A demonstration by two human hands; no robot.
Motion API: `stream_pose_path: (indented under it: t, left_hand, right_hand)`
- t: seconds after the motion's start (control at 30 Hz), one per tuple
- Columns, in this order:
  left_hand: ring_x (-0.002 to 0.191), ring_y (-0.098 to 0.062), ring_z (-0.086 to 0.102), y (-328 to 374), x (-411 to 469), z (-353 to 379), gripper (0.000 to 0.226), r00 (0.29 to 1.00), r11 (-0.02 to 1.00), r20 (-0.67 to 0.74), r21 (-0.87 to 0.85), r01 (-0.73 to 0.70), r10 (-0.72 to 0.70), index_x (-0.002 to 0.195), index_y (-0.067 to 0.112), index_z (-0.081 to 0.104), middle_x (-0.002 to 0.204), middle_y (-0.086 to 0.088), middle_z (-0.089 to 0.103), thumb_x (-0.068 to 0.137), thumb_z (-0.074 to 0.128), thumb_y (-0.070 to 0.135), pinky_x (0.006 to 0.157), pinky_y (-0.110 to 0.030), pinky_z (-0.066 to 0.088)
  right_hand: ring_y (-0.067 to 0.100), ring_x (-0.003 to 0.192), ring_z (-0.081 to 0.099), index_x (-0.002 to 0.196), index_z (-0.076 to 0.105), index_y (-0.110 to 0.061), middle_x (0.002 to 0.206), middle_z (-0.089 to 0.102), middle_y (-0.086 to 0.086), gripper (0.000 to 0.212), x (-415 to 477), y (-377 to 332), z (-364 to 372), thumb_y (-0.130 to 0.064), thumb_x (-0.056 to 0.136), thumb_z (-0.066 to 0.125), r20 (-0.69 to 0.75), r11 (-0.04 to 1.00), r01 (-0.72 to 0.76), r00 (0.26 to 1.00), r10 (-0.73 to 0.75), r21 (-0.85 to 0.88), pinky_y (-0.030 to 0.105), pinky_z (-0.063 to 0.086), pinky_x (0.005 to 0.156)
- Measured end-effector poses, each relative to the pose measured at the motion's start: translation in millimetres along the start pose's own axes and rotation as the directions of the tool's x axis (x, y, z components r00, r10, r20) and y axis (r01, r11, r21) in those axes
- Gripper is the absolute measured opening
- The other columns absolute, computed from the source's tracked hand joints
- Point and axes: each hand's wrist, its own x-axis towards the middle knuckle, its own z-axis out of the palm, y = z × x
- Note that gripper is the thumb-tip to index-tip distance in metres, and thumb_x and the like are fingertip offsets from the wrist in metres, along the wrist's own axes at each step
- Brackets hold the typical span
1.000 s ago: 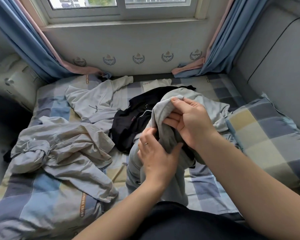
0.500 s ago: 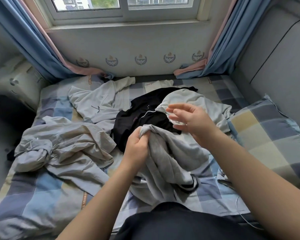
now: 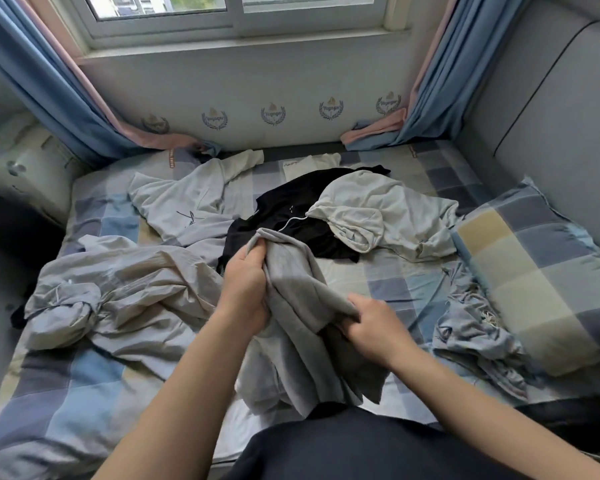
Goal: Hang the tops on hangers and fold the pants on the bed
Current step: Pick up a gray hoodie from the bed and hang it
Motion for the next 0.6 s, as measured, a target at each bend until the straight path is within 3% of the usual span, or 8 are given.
stream_pose_path:
  t: [0.1, 0.2, 0.27, 0.33, 0.4, 0.5, 0.53, 0.6]
  left_hand:
    - [0.11, -0.02, 0.064, 14, 17, -16, 0.024, 0.993, 0.957, -0.023, 0.271, -0.104, 0.114, 0.119, 0.005, 0.065, 0.114, -0.01, 0.069, 0.103, 0.057, 0.022, 0.102, -0.04, 0.052]
    - [0.129, -0.015, 0.051, 32, 25, -27, 0.048, 0.966, 0.815, 0.097, 0.519, -0.256, 0.241, 0.141, 0.017, 0.05, 0.14, 0.0, 0.054, 0.096, 0.068, 0.022, 0.109, -0.033, 0.044]
    - [0.119, -0.016, 0.058, 34, 17, -24, 0.042, 0.939, 0.724, 0.237, 0.599, -0.342, 0.248, 0.129, 0.022, 0.058, 0.128, 0.004, 0.062, 0.091, 0.075, 0.026, 0.096, -0.026, 0.049]
    - [0.098, -0.015, 0.068, 19, 3, -16, 0.039, 0.924, 0.699, 0.346, 0.621, -0.355, 0.162, 0.111, 0.022, 0.066, 0.107, 0.004, 0.07, 0.08, 0.083, 0.038, 0.081, -0.021, 0.056]
    - [0.093, -0.003, 0.067, -7, -15, -7, 0.062, 0.913, 0.685, 0.409, 0.66, -0.307, 0.016, 0.11, 0.028, 0.062, 0.107, 0.007, 0.068, 0.064, 0.082, 0.064, 0.081, -0.02, 0.056]
    - [0.105, 0.001, 0.065, -52, -33, 8, 0.087, 0.879, 0.715, 0.448, 0.667, -0.207, -0.163, 0.121, 0.037, 0.052, 0.116, 0.014, 0.066, 0.051, 0.083, 0.078, 0.092, -0.031, 0.057]
    - [0.106, -0.001, 0.066, -62, -35, 12, 0.083, 0.889, 0.72, 0.434, 0.663, -0.204, -0.148, 0.122, 0.039, 0.052, 0.116, 0.015, 0.067, 0.055, 0.084, 0.075, 0.092, -0.035, 0.057]
    - [0.098, -0.012, 0.071, -69, -31, 19, 0.052, 0.927, 0.748, 0.37, 0.63, -0.208, -0.054, 0.116, 0.033, 0.059, 0.105, 0.009, 0.073, 0.075, 0.077, 0.06, 0.086, -0.047, 0.059]
  right_hand:
    - [0.025, 0.085, 0.064, 0.082, 0.064, -0.009, 0.083, 0.071, 0.011, 0.016, 9, -2, -17, -0.02, 0.093, 0.064, -0.045, 0.983, 0.048, 0.998, -0.04, 0.175, 0.046, 0.048, 0.074]
    - [0.014, 0.068, 0.044, 0.069, 0.058, -0.004, 0.066, 0.051, 0.007, 0.029, 17, -19, -31, -0.017, 0.094, 0.067, -0.079, 0.87, 0.032, 0.997, 0.009, 0.492, 0.039, 0.036, 0.06]
    - [0.017, 0.068, 0.041, 0.074, 0.058, -0.008, 0.069, 0.046, 0.008, 0.021, 26, -34, -40, -0.011, 0.093, 0.067, -0.074, 0.725, -0.028, 0.991, 0.108, 0.688, 0.034, 0.033, 0.059]
    - [0.018, 0.061, 0.052, 0.082, 0.061, -0.007, 0.07, 0.052, 0.01, 0.012, 36, -47, -50, -0.006, 0.093, 0.065, -0.006, 0.526, -0.108, 0.978, 0.21, 0.843, 0.027, 0.041, 0.053]
    - [0.017, 0.053, 0.061, 0.084, 0.063, -0.006, 0.065, 0.06, 0.009, 0.015, 40, -56, -59, -0.009, 0.098, 0.059, 0.065, 0.38, -0.158, 0.967, 0.245, 0.911, 0.024, 0.049, 0.048]
    - [0.017, 0.056, 0.069, 0.088, 0.066, -0.004, 0.067, 0.067, 0.01, 0.023, 42, -62, -67, -0.012, 0.103, 0.051, 0.104, 0.311, -0.153, 0.98, 0.169, 0.938, 0.028, 0.056, 0.049]
    - [0.017, 0.059, 0.07, 0.089, 0.066, -0.003, 0.068, 0.069, 0.009, 0.024, 42, -64, -70, -0.012, 0.104, 0.05, 0.106, 0.292, -0.144, 0.984, 0.142, 0.945, 0.03, 0.057, 0.051]
    - [0.016, 0.062, 0.072, 0.09, 0.066, -0.004, 0.069, 0.072, 0.007, 0.024, 43, -67, -73, -0.012, 0.104, 0.049, 0.114, 0.253, -0.137, 0.988, 0.105, 0.958, 0.031, 0.058, 0.054]
